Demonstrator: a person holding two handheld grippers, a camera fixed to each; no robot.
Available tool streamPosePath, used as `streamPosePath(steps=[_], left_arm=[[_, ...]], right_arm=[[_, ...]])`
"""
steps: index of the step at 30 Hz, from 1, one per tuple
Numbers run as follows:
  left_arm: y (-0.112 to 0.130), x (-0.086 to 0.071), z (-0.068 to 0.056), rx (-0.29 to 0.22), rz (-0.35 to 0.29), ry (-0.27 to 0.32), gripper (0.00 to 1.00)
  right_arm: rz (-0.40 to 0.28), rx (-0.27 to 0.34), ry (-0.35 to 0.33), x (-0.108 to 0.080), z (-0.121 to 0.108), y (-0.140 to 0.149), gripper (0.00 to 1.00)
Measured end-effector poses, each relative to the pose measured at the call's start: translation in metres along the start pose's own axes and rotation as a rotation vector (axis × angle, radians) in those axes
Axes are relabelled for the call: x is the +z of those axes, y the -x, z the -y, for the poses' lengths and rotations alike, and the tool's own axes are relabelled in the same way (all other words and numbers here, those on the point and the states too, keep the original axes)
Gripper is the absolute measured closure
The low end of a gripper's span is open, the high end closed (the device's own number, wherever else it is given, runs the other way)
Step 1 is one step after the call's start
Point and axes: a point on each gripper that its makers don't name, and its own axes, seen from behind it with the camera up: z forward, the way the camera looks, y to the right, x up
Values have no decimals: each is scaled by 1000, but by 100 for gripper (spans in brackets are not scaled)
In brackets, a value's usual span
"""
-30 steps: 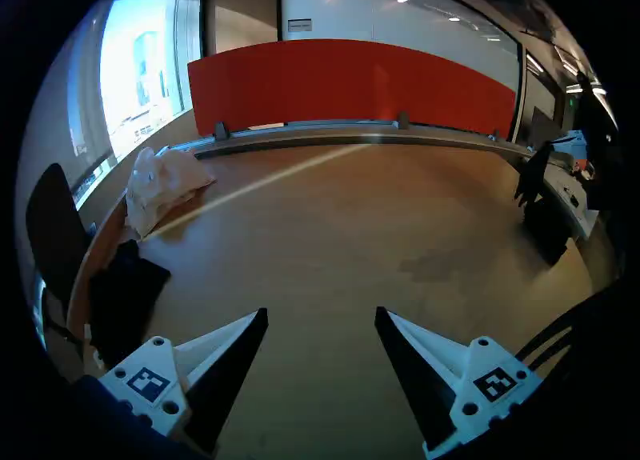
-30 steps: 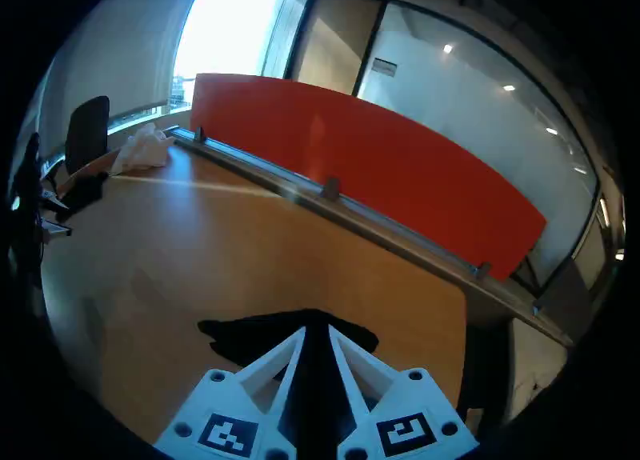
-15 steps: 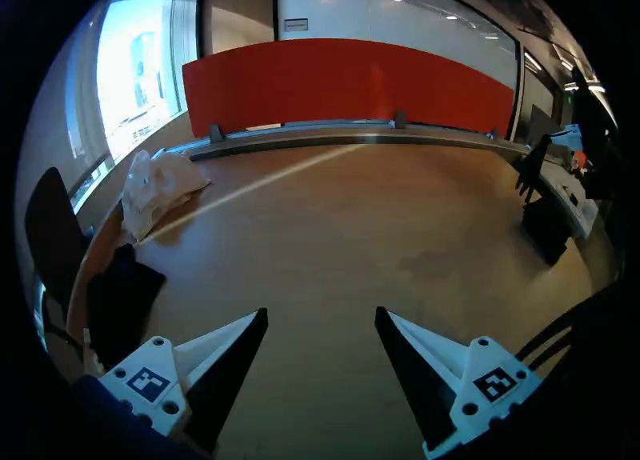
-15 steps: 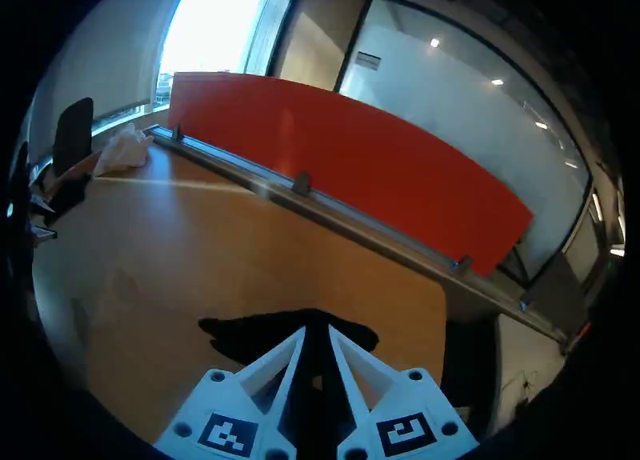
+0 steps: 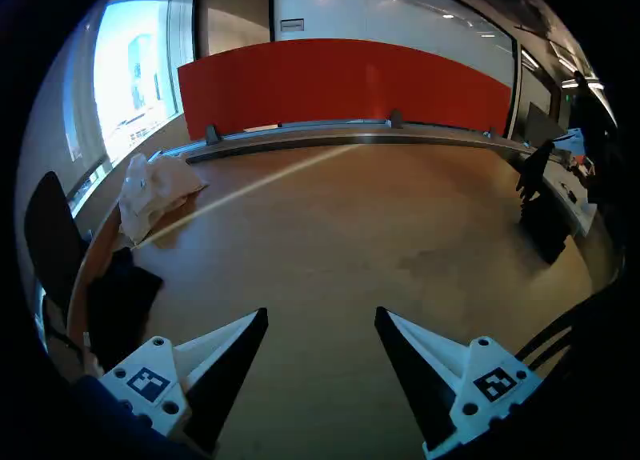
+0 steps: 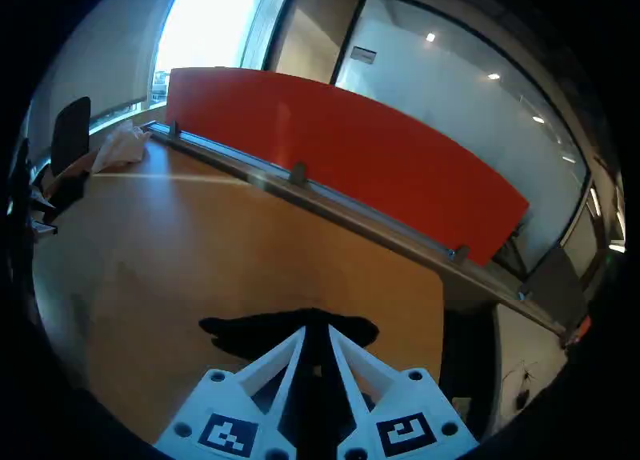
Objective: Fold towel
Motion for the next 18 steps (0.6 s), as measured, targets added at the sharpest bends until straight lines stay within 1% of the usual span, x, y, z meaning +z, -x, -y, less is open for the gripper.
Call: streamPosePath(steps=[3,8,12,18], left_arm=[[0,0,-2,2,0,5,0],[0,-1,-5,7,-3,14,0],[0,-1,-8,15,-3,20,0],[0,-2,-11,22,-6,27,0]], right_arm=[[14,3,8,-9,-1,10,95],[41,28,22,-24,-4,33,95],[66,54,32,-38,-4,55,95],[116,84,56,-51,-5,90,95]])
